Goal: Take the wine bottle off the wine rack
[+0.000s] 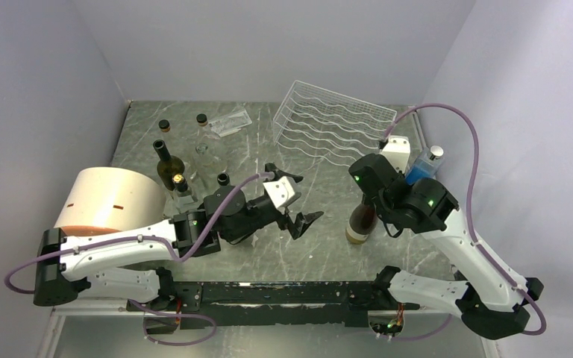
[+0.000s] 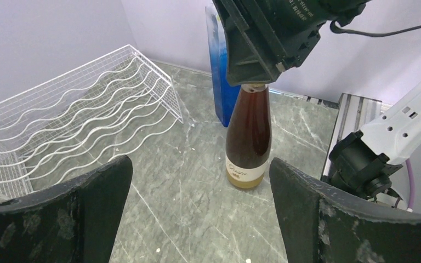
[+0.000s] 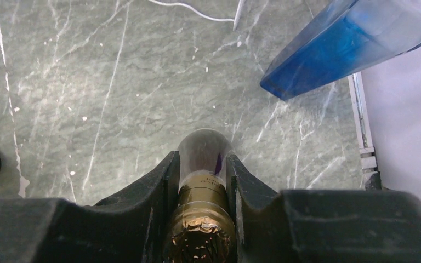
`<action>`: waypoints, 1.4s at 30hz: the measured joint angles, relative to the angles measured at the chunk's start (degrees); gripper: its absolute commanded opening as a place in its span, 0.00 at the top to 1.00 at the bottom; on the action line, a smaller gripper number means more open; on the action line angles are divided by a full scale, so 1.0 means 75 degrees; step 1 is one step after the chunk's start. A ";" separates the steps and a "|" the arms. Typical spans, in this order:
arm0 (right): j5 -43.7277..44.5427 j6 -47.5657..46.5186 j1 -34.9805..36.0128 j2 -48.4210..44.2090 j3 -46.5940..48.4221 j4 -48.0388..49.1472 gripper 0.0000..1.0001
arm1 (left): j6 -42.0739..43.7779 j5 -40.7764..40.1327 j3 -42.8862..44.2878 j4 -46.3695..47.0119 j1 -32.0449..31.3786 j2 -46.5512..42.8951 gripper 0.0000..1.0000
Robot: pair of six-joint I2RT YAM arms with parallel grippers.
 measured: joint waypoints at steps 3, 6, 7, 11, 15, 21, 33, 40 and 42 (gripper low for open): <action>0.0073 0.0038 -0.0052 -0.0032 -0.0114 0.0201 1.00 | -0.0082 -0.0006 0.0154 -0.0204 0.0000 -0.0052 0.01; 0.0096 0.0111 -0.0108 -0.0102 -0.0382 0.0414 1.00 | -0.0219 -0.0064 0.0323 -0.0487 0.0000 -0.0073 0.00; 0.0152 0.0154 -0.0114 -0.0117 -0.0484 0.0481 1.00 | -0.0277 -0.0102 0.0385 -0.0589 0.0000 -0.0076 0.00; 0.0309 0.0242 -0.0146 -0.0306 -0.0694 0.0717 0.95 | -0.0574 -0.0306 0.0731 -0.1070 0.0000 -0.0076 0.00; 0.0428 0.0440 -0.0152 -0.0577 -0.0851 0.0714 0.80 | -0.0880 -0.0446 0.1037 -0.1399 0.0047 -0.0076 0.00; 0.0557 0.0801 -0.0152 -0.0734 -0.0877 0.0487 0.57 | -0.1244 -0.0472 0.1265 -0.1795 0.0242 -0.0076 0.00; 0.0801 0.0714 -0.0157 -0.0854 -0.0781 0.0909 0.37 | -0.1478 -0.0353 0.2034 -0.2856 0.1099 -0.0079 0.01; 0.0889 0.0280 -0.0157 -0.0624 -0.0117 0.0906 0.13 | -0.1445 0.0122 0.2964 -0.3494 0.2008 -0.0003 0.01; 0.0871 -0.0073 -0.0157 -0.0609 0.0192 0.1026 0.07 | -0.1390 0.0277 0.3424 -0.3716 0.2396 0.0149 0.01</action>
